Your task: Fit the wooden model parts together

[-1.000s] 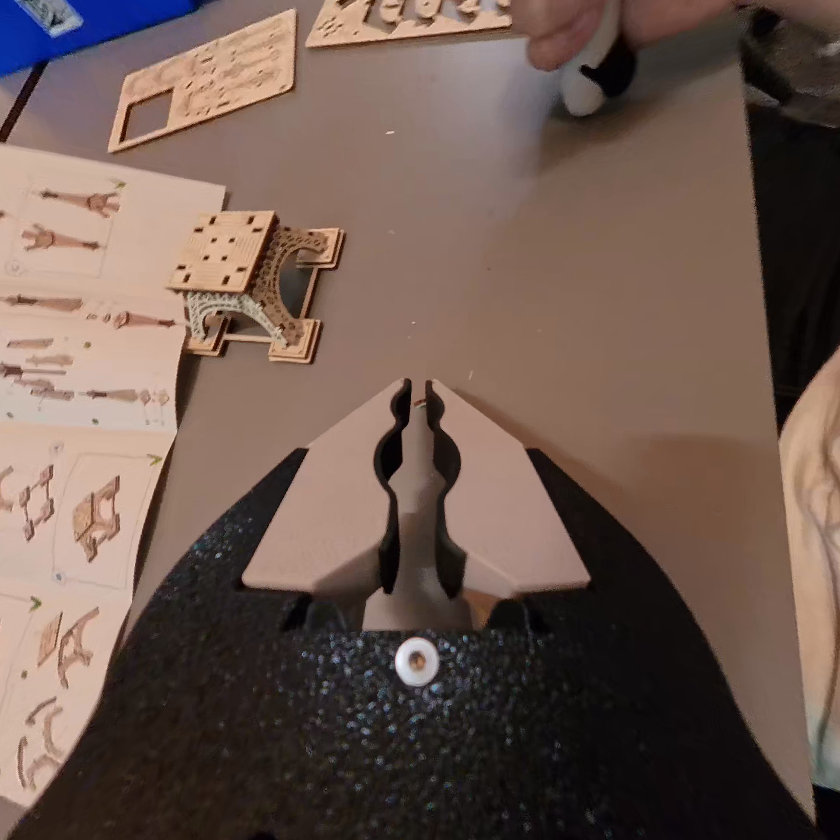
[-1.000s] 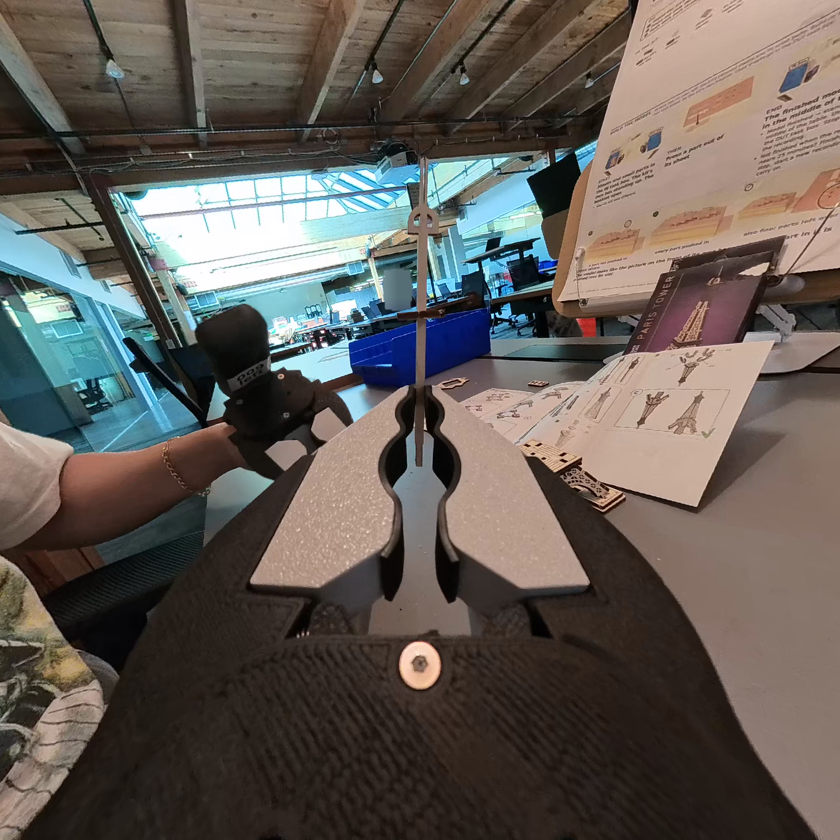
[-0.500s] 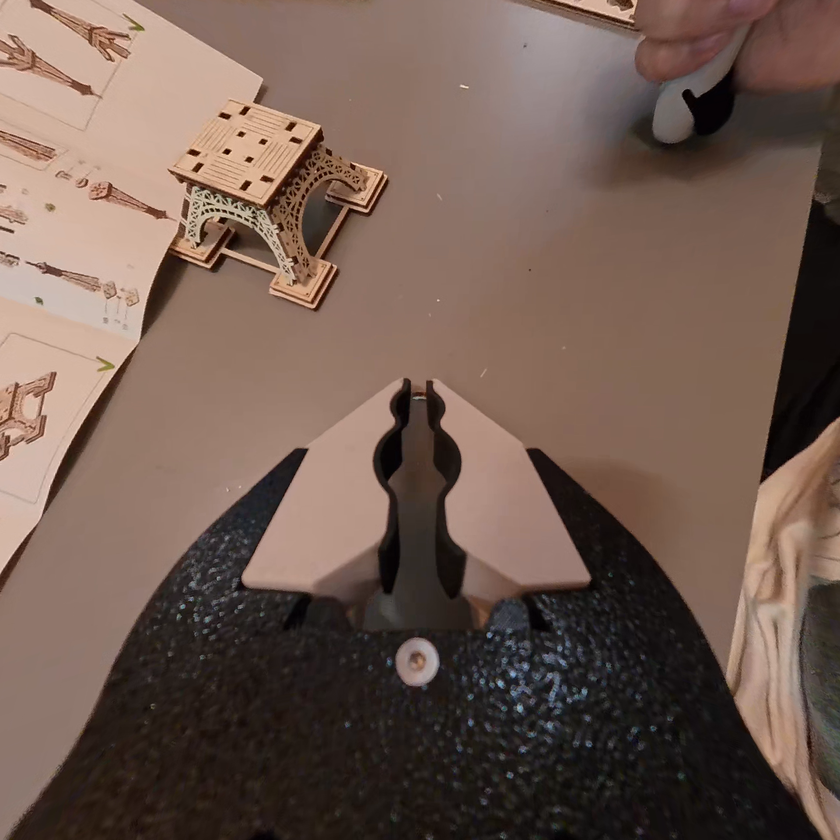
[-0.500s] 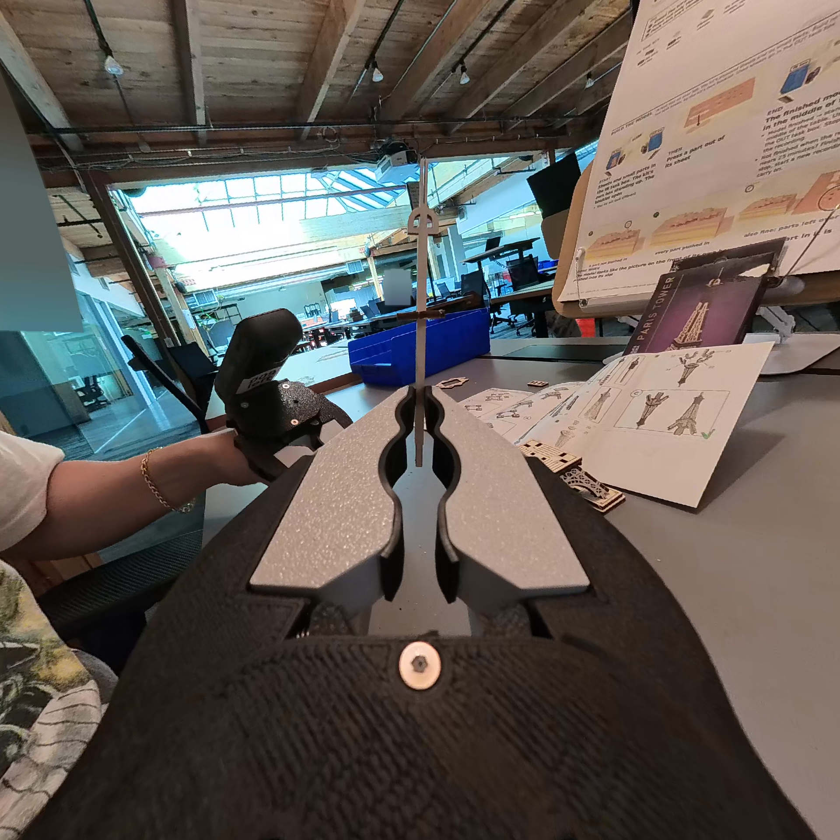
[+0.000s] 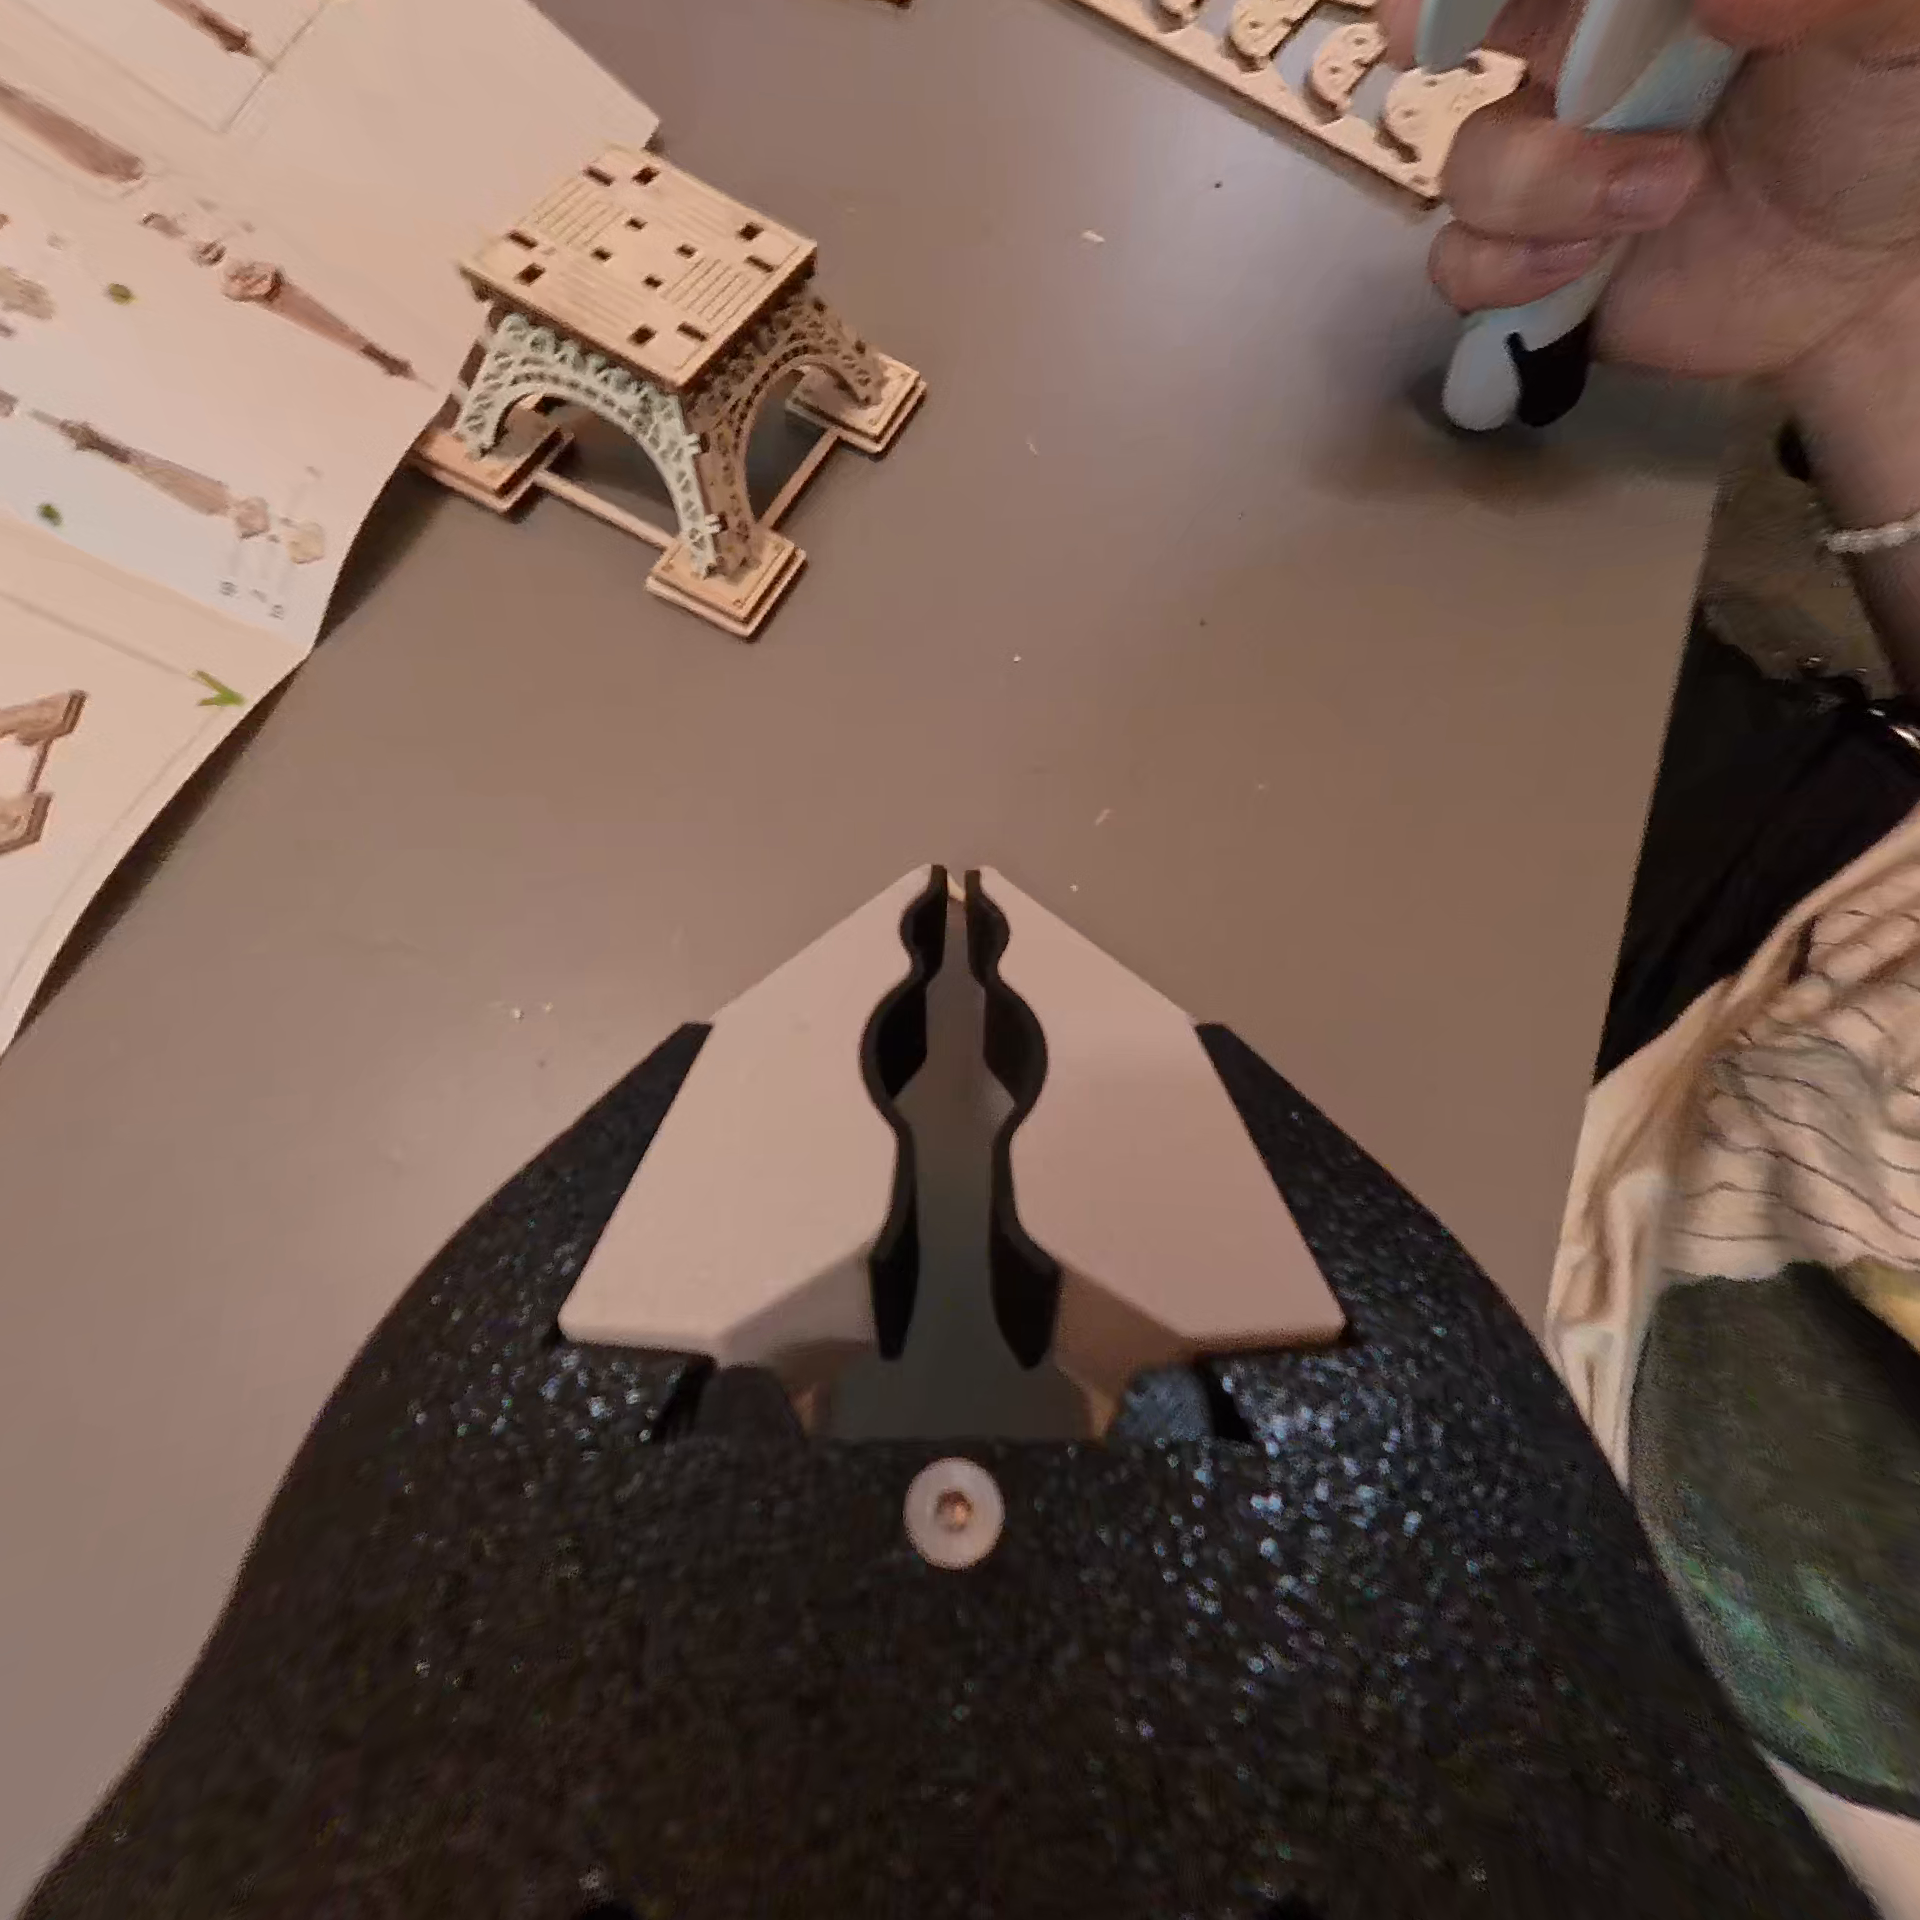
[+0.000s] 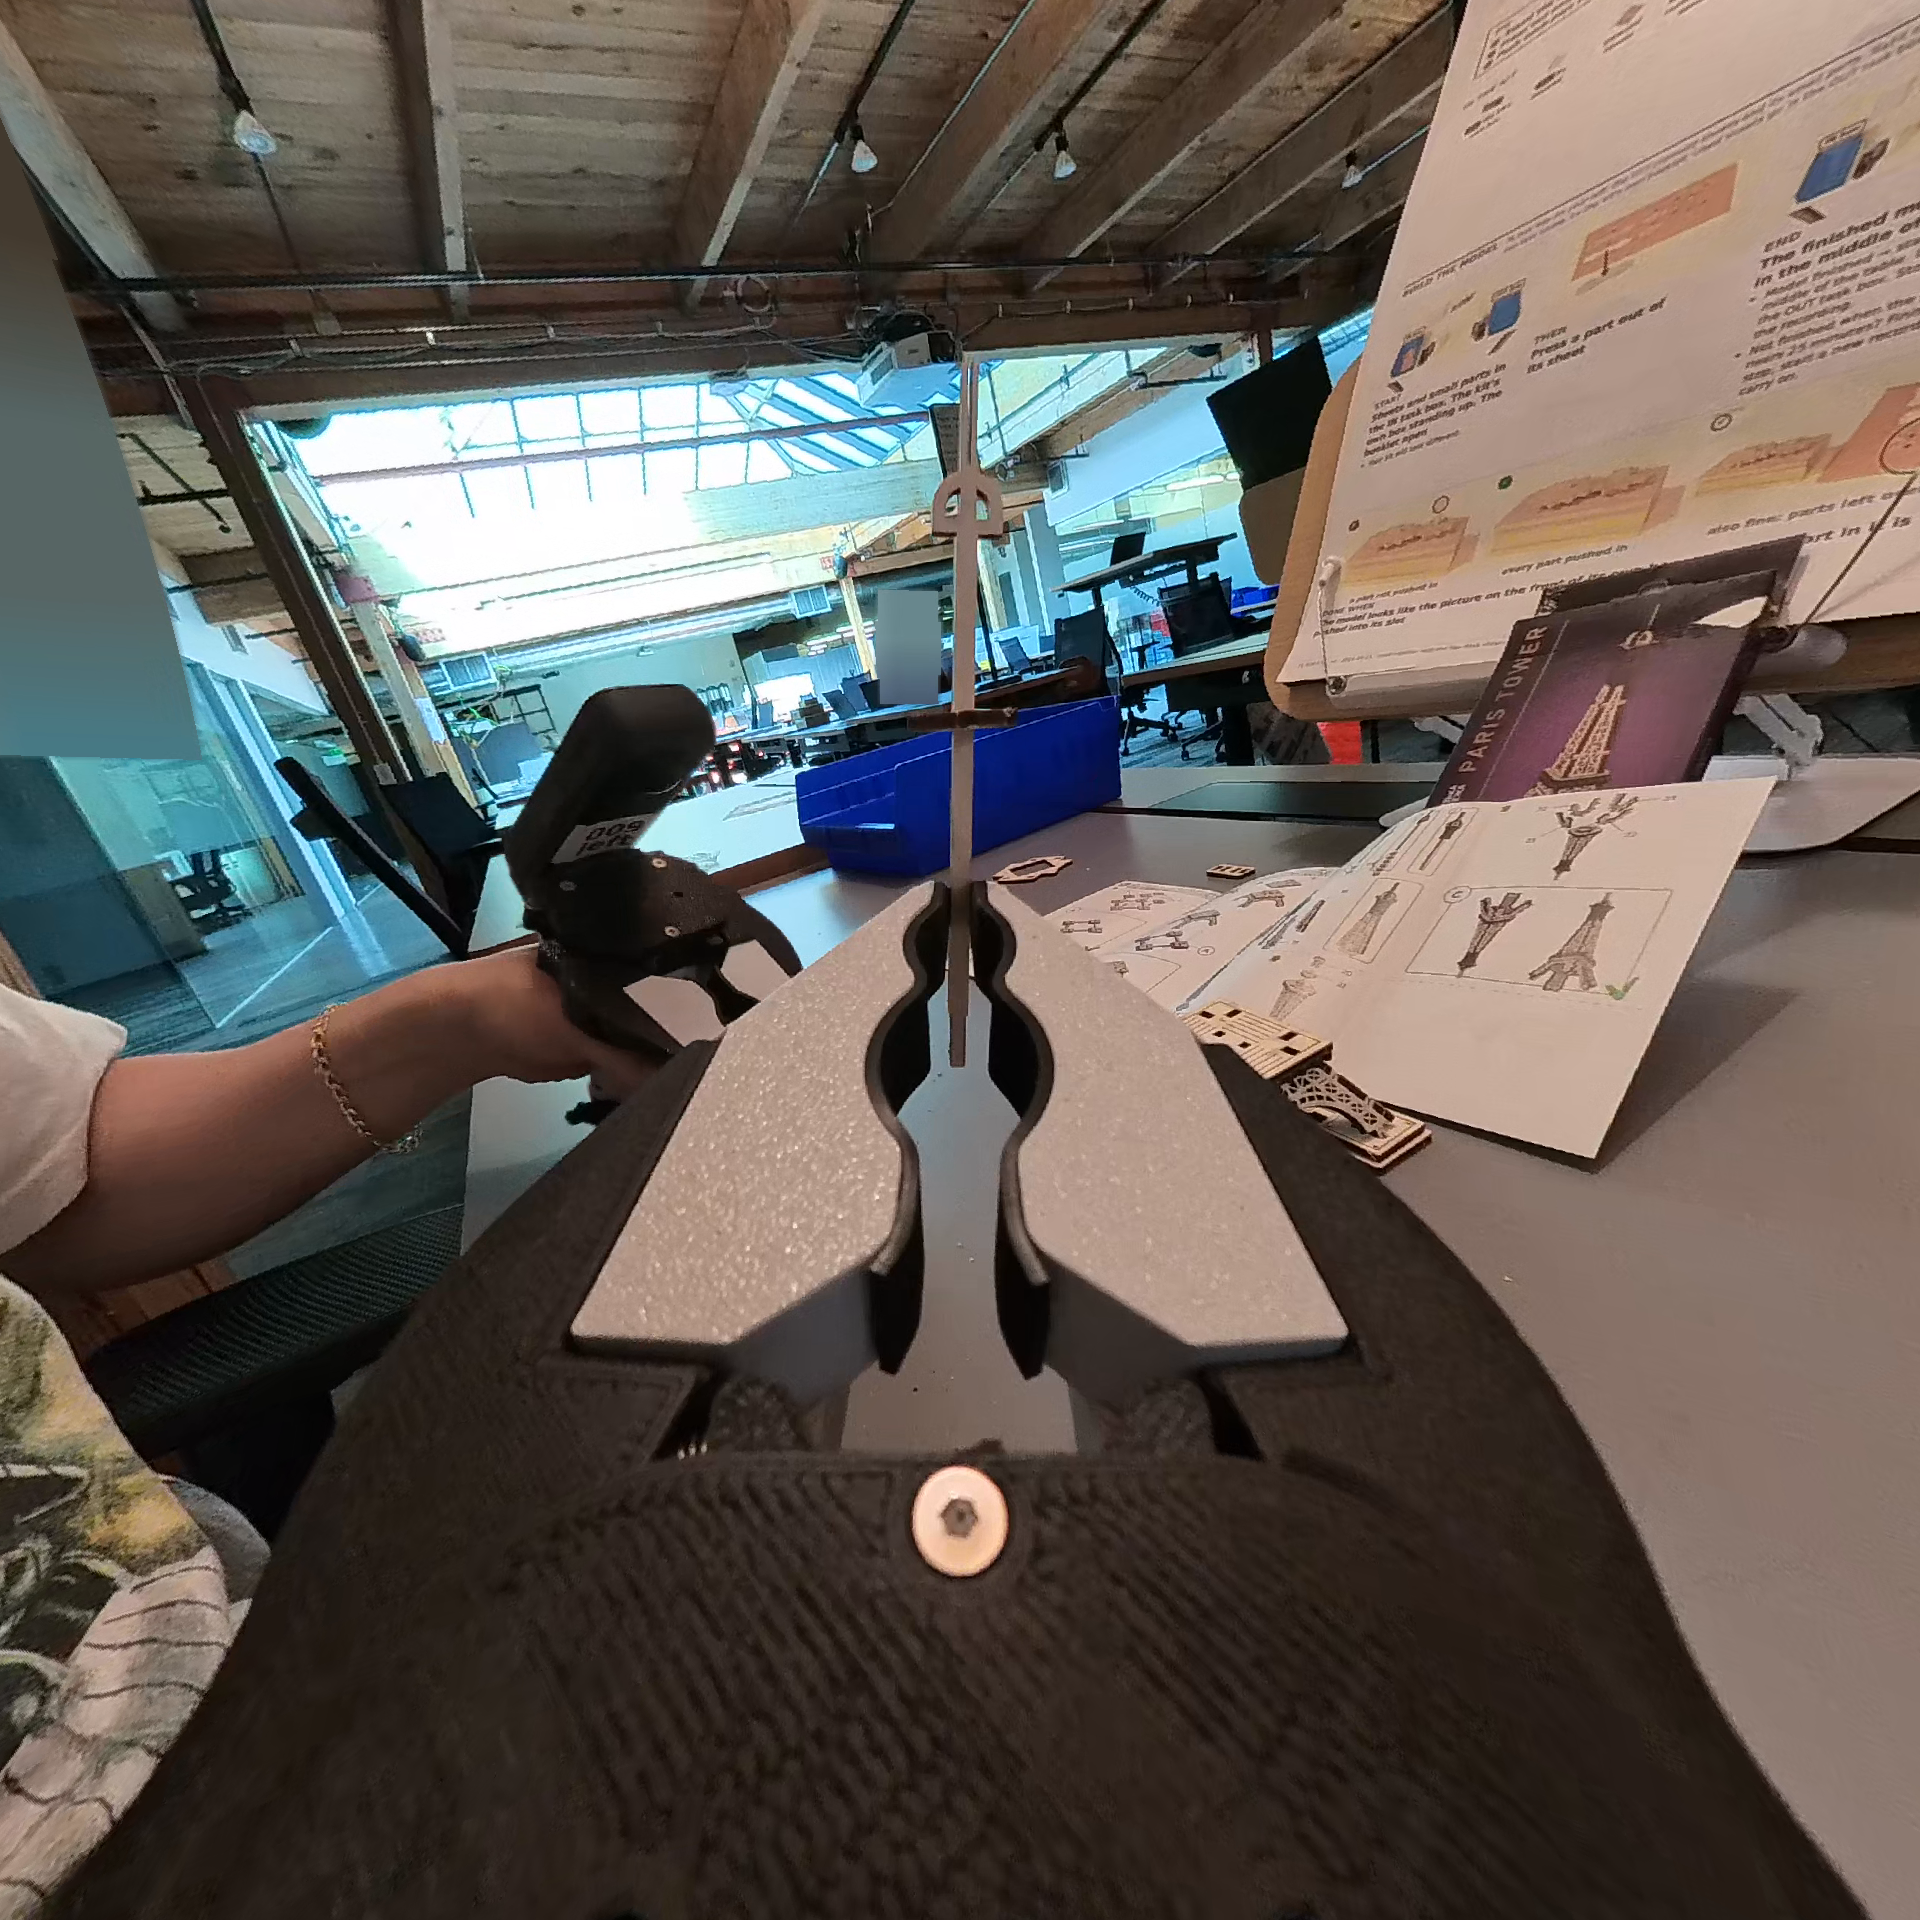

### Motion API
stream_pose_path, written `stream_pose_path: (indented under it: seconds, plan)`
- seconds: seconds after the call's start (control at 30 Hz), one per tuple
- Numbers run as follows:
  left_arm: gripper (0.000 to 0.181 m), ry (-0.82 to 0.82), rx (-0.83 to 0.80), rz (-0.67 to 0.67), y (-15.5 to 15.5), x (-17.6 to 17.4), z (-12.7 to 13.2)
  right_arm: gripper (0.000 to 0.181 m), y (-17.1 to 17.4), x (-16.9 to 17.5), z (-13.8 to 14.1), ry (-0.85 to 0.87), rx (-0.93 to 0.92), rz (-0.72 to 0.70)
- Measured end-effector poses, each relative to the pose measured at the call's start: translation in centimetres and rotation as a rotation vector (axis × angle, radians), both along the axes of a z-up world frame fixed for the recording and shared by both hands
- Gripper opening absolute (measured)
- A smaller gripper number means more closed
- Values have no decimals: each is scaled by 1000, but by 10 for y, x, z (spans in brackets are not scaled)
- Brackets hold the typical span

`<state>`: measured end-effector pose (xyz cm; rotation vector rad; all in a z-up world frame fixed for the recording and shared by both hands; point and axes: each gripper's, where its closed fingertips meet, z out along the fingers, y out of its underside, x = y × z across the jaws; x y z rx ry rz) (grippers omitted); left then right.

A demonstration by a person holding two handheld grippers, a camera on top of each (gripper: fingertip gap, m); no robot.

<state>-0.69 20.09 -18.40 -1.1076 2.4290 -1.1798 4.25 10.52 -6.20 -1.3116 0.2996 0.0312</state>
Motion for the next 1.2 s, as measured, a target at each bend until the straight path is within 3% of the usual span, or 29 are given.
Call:
stream_pose_path:
  seconds: [0.1,0.23,0.3,0.43,0.6,0.9,1.2]
  plan:
    - [2,1,20,-97,2,3,-1,1,0,0,0,2,2,0]
    - [1,203,-21,-197,7,3,-7,1,0,0,0,-1,-3,-2]
    - [1,244,-48,-313,1,-2,-5,1,1,0,0,-1,-5,-2]
    - [8,5,67,-664,0,-7,-7,1,1,1,-1,17,-2,8]
    - [7,-32,3,-854,3,-1,0,1,2,-1,-2,8,-13,16]
    - [5,40,-21,-1061,3,-1,-6,1,5,-1,-4,17,-33,27]
    - [4,-6,19,-1112,-1,-1,-10,1,9,-1,-7,36,-56,50]
